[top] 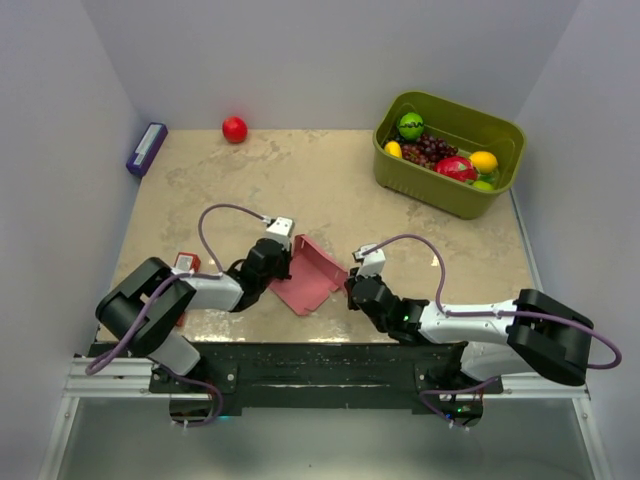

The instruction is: Fold the paper box

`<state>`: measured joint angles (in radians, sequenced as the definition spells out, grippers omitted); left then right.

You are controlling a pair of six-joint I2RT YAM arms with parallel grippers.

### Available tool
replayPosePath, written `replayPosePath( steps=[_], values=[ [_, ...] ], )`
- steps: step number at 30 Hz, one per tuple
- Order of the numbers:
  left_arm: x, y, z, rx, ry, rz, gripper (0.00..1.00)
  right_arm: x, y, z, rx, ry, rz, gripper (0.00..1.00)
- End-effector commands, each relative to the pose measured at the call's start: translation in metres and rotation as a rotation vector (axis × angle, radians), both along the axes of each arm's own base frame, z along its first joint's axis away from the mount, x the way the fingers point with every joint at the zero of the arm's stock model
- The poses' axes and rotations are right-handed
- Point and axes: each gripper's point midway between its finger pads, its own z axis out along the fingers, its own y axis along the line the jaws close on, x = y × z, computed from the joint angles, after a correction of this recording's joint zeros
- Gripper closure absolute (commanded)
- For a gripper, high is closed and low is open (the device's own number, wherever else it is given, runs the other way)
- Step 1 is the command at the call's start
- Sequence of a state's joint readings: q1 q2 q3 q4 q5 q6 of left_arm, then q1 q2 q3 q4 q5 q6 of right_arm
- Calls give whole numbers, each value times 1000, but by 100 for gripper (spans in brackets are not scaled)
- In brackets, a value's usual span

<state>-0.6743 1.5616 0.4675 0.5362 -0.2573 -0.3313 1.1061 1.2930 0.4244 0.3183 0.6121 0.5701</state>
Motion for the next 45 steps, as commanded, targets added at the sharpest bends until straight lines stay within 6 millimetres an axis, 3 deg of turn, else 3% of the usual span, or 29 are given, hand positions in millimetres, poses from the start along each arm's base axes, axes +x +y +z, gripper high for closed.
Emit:
replayPosePath(
  steps=[1,3,4,7,9,12,17,24,30,36,40,42,45],
  values=[
    [-12,-6,19,-29,-40,-100,88,6,0,13,-2,-35,-17,100],
    [-19,-5,27,-44,-51,-128,65,6,-2,16,-15,-52,2,100],
    [-27,0,21,-25,-33,-144,49,4,-4,15,-23,-55,13,100],
    [-35,5,28,-30,-54,-175,33,2,-3,22,-16,-80,57,100],
    [-37,3,42,-86,-96,-210,32,1,-3,27,-7,-93,83,100],
    [-35,16,50,-126,-95,-165,29,0,-7,27,-10,-89,111,100],
    [-37,11,63,-164,-119,-240,24,0,-6,29,-7,-97,151,100],
    [-21,-5,75,-146,-131,-309,23,3,2,25,-51,-93,184,100],
    [-4,-7,64,-90,-105,-300,32,2,6,25,-47,-91,203,100],
    [-4,-7,51,-61,-52,-310,57,4,7,23,-63,-87,198,100],
    [-6,-3,52,-65,-75,-295,80,7,4,24,-58,-88,164,100],
    [-10,-3,52,-86,-81,-297,89,8,0,25,-49,-76,127,93],
    [-11,-2,56,-108,-100,-273,98,10,-5,34,-19,-57,65,53]
  ],
)
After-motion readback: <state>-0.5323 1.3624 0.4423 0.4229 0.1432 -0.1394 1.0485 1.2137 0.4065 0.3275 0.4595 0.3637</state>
